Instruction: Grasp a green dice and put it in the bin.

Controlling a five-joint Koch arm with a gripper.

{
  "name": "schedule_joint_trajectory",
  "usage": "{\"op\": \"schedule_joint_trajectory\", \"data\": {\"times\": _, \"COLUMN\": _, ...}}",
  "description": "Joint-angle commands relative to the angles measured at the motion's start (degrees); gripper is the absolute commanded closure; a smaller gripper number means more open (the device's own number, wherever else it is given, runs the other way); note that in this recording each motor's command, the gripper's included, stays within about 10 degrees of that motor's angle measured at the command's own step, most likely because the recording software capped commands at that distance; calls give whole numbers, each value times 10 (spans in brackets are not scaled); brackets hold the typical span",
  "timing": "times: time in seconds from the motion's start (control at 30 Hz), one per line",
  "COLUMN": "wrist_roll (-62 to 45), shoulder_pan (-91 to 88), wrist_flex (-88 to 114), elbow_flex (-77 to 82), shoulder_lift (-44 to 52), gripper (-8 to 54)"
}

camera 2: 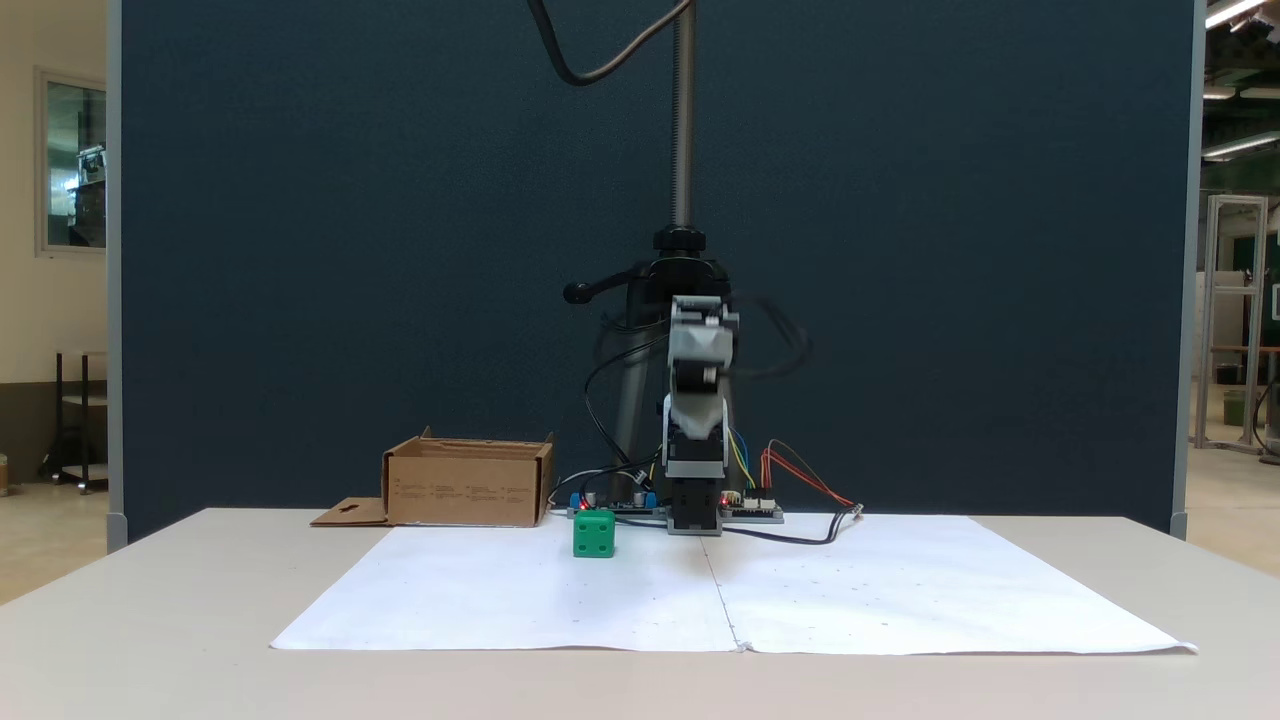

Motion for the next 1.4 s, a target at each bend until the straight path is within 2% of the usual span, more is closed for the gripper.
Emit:
{"op": "schedule_joint_trajectory", "data": {"times": 0.0, "wrist_roll": 24, "shoulder_pan": 6, "wrist_flex": 93, "elbow_flex": -54, "shoulder_lift": 60, "gripper": 11}}
{"op": "schedule_joint_trajectory", "data": {"times": 0.13, "wrist_roll": 24, "shoulder_pan": 10, "wrist_flex": 220, "elbow_flex": -76, "shoulder_lift": 60, "gripper": 10}}
{"op": "schedule_joint_trajectory", "data": {"times": 0.3, "wrist_roll": 24, "shoulder_pan": 20, "wrist_flex": 386, "elbow_flex": -97, "shoulder_lift": 60, "gripper": -21}}
{"op": "schedule_joint_trajectory", "data": {"times": 0.5, "wrist_roll": 22, "shoulder_pan": 20, "wrist_flex": 548, "elbow_flex": -97, "shoulder_lift": 61, "gripper": -21}}
{"op": "schedule_joint_trajectory", "data": {"times": 1.0, "wrist_roll": -136, "shoulder_pan": 76, "wrist_flex": 541, "elbow_flex": -142, "shoulder_lift": 50, "gripper": -18}}
{"op": "schedule_joint_trajectory", "data": {"times": 1.37, "wrist_roll": -240, "shoulder_pan": 132, "wrist_flex": 543, "elbow_flex": -162, "shoulder_lift": -2, "gripper": -12}}
